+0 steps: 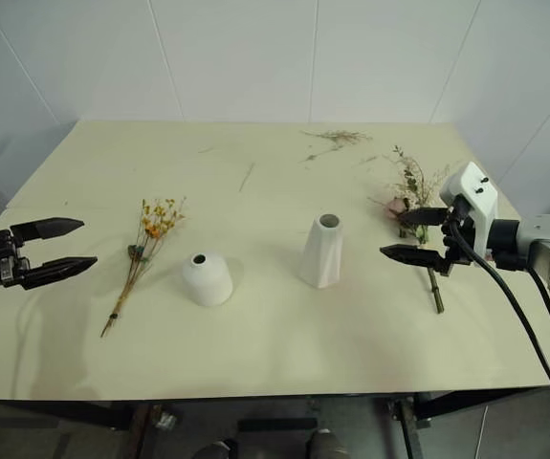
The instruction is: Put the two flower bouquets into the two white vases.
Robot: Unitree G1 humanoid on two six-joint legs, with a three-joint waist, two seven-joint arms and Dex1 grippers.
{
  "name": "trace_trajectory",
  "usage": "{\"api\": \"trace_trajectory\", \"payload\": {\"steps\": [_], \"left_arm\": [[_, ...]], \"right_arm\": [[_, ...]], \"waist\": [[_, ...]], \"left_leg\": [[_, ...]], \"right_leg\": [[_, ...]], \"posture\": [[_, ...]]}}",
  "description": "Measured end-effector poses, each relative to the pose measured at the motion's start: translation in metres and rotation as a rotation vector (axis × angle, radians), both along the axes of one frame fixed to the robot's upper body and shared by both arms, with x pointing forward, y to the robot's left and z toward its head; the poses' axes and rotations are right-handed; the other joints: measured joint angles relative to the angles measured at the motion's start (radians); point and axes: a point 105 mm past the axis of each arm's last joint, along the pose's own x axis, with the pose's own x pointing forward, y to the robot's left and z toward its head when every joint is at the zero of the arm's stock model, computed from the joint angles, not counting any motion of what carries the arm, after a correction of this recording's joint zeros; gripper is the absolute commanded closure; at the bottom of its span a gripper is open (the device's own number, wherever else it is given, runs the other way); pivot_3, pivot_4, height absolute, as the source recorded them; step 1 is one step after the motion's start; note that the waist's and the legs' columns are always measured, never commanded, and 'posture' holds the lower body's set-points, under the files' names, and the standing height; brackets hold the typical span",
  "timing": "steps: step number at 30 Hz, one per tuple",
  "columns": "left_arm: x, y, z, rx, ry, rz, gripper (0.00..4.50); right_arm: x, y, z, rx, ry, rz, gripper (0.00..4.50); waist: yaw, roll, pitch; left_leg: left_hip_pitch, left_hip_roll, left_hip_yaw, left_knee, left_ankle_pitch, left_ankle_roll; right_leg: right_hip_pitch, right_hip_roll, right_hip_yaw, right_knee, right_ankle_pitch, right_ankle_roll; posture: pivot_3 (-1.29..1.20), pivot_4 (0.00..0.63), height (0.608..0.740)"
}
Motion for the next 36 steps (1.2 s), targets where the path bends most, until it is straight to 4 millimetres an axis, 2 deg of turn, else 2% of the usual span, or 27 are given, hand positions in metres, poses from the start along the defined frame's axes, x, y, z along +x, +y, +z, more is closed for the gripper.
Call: {"api": "trace_trajectory", "payload": {"steps": [7, 16, 20, 25, 29, 32, 36], "left_arm": [[-0.007, -0.002, 0.008, -0.015, -0.048, -0.012, 0.02], [-0.012, -0.014, 0.002, -0.098, -0.056, -0.086, 0.02], [-0.012, -0.021, 0.005, -0.118, -0.08, -0.129, 0.02], [-0.011, -0.025, 0.012, -0.139, -0.116, -0.153, 0.02], [-0.007, -0.028, 0.022, -0.139, -0.155, -0.186, 0.02], [-0.006, -0.031, 0.019, -0.143, -0.142, -0.207, 0.02], [0.0, -0.036, 0.024, -0.161, -0.158, -0.231, 0.02]], "right_arm": [[0.007, 0.014, 0.009, 0.042, -0.047, 0.038, 0.0], [0.011, 0.009, 0.01, 0.024, -0.076, -0.034, 0.0], [0.011, 0.008, 0.007, 0.016, -0.062, -0.056, 0.0], [0.023, -0.012, 0.011, -0.02, -0.077, -0.202, 0.0], [0.04, -0.04, 0.007, -0.094, -0.108, -0.425, 0.0], [0.043, -0.05, -0.006, -0.147, -0.052, -0.539, 0.0], [0.042, -0.054, -0.027, -0.135, 0.109, -0.651, 0.0]], "waist": [[-0.003, 0.0, 0.0], [0.002, 0.0, 0.0], [0.002, 0.0, 0.0], [-0.003, 0.0, 0.0], [-0.001, 0.0, 0.0], [0.0, 0.0, 0.0], [-0.001, 0.001, 0.0]], "left_leg": [[0.0, 0.0, 0.0, 0.002, 0.0, 0.0], [0.0, 0.0, 0.0, 0.005, -0.001, 0.0], [0.0, 0.0, 0.0, 0.007, -0.001, 0.001], [0.0, 0.0, 0.001, 0.008, -0.001, 0.001], [0.0, 0.0, 0.001, 0.008, -0.001, 0.001], [0.0, 0.0, 0.001, 0.008, -0.002, 0.002], [-0.001, 0.0, 0.001, 0.008, -0.002, 0.002]], "right_leg": [[0.0, 0.0, 0.0, 0.003, 0.0, 0.0], [0.0, 0.0, 0.0, 0.004, 0.0, 0.0], [0.0, 0.0, 0.0, 0.005, 0.0, 0.0], [0.001, 0.0, 0.001, 0.005, 0.0, 0.0], [0.0, 0.0, 0.001, 0.005, 0.0, 0.0], [0.0, 0.0, 0.001, 0.005, 0.0, -0.001], [0.0, 0.0, 0.001, 0.005, 0.0, -0.001]], "posture": [[0.0, 0.15, 0.74], [0.0, 0.15, 0.74], [0.0, 0.15, 0.74], [0.0, 0.15, 0.74], [0.0, 0.15, 0.74], [0.0, 0.15, 0.74], [0.0, 0.15, 0.74]]}}
